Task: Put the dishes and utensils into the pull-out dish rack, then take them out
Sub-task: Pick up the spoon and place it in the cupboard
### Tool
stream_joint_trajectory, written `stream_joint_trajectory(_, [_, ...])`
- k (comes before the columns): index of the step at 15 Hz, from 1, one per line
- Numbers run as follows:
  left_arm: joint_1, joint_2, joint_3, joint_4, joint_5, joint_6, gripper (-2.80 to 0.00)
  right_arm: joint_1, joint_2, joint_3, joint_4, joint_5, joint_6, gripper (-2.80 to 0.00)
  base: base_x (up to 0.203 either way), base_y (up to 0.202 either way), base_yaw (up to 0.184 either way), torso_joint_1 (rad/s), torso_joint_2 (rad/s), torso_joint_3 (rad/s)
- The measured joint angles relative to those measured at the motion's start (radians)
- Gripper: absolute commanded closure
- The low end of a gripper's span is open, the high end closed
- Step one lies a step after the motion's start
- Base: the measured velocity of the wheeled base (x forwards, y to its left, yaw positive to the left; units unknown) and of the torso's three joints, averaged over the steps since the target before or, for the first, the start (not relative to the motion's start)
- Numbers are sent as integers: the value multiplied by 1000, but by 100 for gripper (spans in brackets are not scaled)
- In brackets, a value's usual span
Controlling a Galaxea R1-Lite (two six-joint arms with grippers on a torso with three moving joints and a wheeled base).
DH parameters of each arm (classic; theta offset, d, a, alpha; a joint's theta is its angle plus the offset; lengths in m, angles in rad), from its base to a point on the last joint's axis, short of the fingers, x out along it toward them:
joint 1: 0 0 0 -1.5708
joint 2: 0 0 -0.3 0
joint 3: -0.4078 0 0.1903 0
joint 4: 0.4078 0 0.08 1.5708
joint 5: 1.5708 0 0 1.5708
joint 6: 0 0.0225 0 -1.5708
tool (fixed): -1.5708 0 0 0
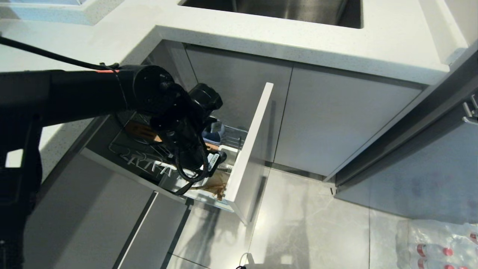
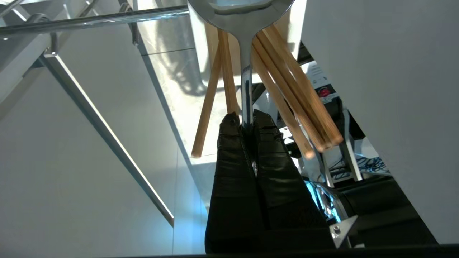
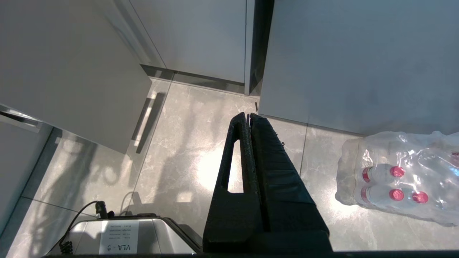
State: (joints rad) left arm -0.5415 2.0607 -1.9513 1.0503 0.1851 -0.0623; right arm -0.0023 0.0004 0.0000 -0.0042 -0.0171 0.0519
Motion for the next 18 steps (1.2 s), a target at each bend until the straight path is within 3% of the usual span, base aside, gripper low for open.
stream_joint_trajectory(18, [15, 124, -3, -160, 47, -4, 0, 0, 0, 0, 0, 0, 0, 0, 0, 0, 0, 0, 0, 0])
